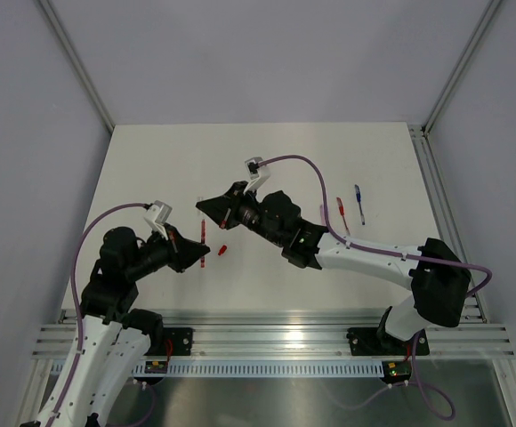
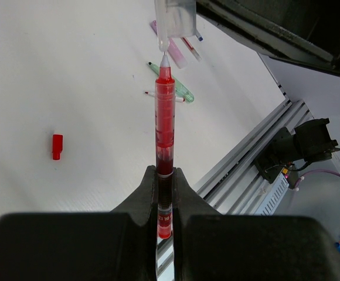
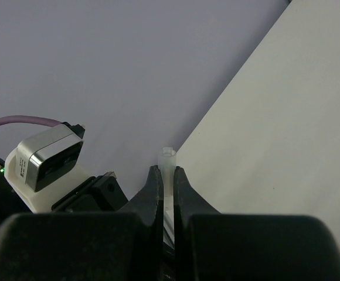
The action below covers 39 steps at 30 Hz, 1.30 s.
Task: Insert the pens into the pen caps
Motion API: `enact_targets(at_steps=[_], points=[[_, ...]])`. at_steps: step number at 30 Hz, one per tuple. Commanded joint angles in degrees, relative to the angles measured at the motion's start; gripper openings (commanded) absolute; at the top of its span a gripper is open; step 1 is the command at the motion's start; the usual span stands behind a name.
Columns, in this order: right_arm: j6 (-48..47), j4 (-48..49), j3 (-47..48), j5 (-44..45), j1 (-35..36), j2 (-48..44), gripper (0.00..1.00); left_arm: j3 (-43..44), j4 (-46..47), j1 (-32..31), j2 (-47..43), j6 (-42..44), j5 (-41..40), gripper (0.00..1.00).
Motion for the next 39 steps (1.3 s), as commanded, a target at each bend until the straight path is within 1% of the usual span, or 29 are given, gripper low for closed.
enact_targets(at_steps=[1,21,39], points=[[-0.26,0.93,2.28,-1.01,0.44,0.07,0.0,0.79,2.44,0.38,-0.49,0.29,0.93,0.0],[0.18,-0.12,2.37,-1.63,-0.43,0.94,0.0,0.96,2.35,0.38,-1.01,0.38,0.57,0.0],[-0.18,-0.65,2.72,-3.65,-1.84,-0.29,0.0,0.79,2.35,0.38,-0.92,0.38,0.93,0.0]])
